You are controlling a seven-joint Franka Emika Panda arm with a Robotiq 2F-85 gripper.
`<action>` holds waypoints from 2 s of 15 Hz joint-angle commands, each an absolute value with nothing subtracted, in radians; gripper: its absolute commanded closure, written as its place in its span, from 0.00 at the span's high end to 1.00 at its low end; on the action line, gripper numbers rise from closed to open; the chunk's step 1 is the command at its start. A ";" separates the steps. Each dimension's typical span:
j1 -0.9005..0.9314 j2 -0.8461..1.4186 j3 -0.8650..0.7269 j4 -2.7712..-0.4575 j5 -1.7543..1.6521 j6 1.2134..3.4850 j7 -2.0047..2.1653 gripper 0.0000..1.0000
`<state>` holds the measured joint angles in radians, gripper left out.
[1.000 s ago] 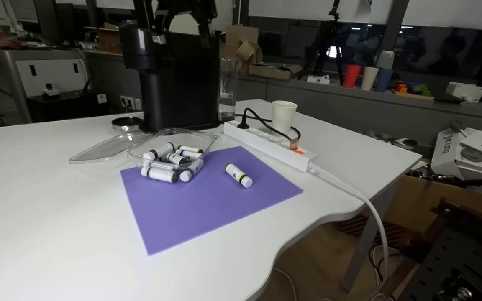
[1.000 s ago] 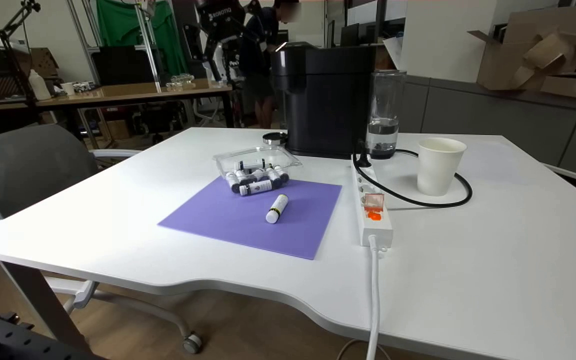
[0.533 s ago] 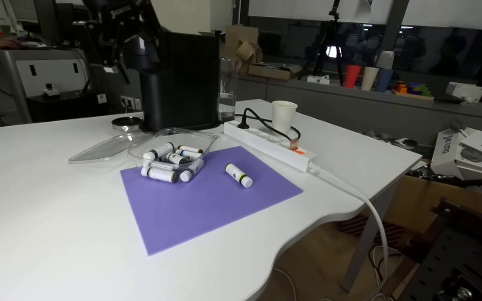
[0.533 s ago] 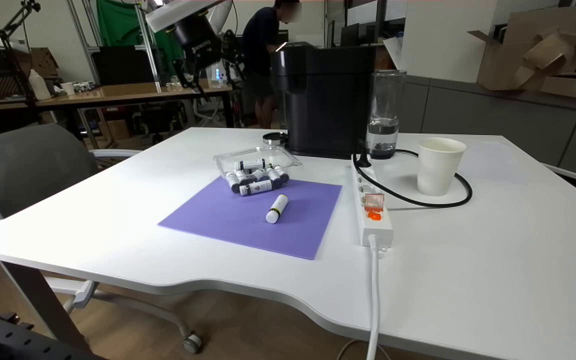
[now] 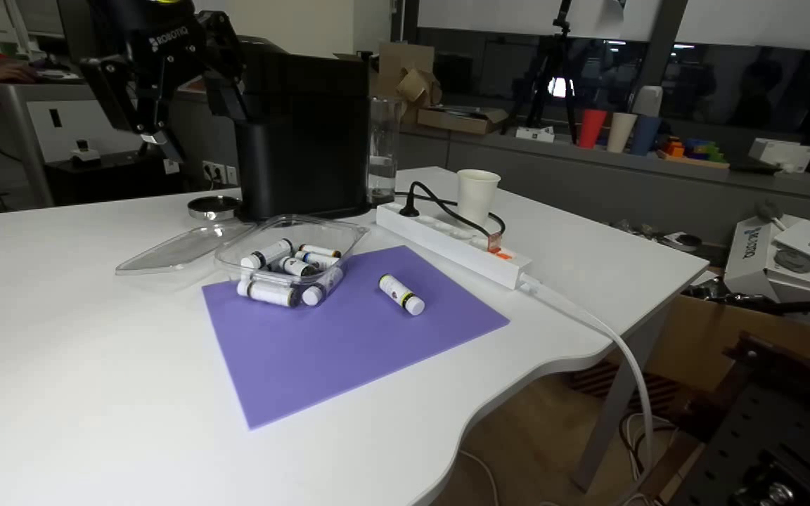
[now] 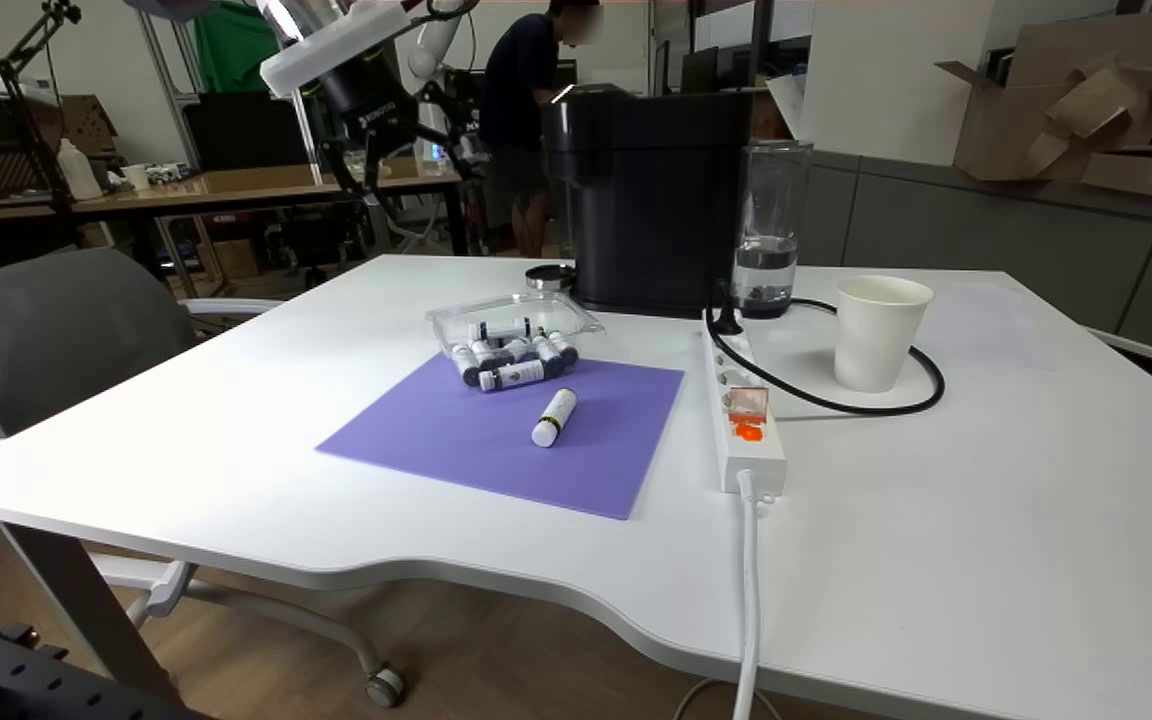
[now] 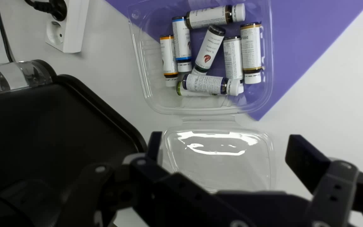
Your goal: Close the lid of the clear bowl
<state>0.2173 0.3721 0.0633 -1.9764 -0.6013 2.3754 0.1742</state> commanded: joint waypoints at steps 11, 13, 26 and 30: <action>0.292 0.674 0.022 -1.773 -1.001 2.411 0.201 1.00; 0.297 0.706 0.024 -1.745 -1.002 2.420 0.200 1.00; 0.325 0.822 0.027 -1.658 -0.989 2.415 0.187 1.00; 0.336 0.857 0.011 -1.629 -1.015 2.431 0.201 1.00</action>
